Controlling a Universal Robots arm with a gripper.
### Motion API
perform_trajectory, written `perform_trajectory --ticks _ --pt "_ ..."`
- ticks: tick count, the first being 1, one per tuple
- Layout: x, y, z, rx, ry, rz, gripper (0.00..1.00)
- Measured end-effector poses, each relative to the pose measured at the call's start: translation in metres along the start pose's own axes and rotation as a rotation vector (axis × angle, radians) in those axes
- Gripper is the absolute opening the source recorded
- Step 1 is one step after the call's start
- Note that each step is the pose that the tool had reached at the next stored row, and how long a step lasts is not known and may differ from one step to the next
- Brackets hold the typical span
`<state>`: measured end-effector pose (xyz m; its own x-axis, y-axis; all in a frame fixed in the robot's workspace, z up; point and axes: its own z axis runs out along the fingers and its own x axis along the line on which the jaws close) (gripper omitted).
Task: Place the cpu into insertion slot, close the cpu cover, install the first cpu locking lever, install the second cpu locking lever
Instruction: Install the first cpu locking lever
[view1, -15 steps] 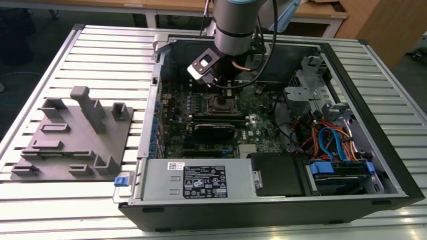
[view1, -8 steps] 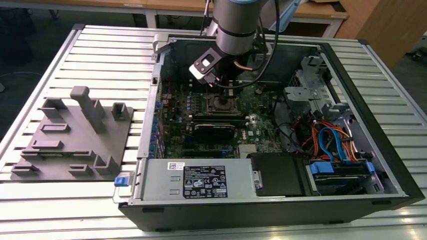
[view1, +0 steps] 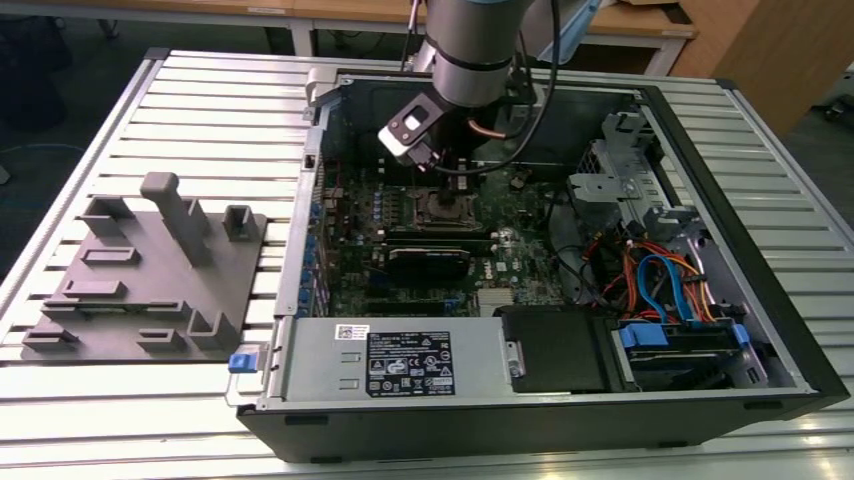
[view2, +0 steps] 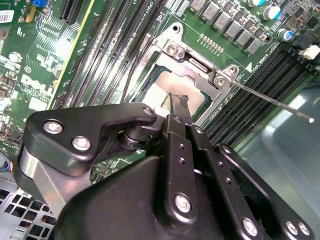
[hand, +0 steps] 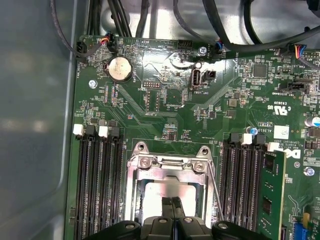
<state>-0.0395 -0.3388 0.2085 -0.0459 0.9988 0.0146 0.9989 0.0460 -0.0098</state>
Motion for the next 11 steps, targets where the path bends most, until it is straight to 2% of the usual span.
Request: perform_trajectory --ticks 11 --pt "0.0001 -0.0001 -0.0075 0.0001 -0.0012 0.0 0.11"
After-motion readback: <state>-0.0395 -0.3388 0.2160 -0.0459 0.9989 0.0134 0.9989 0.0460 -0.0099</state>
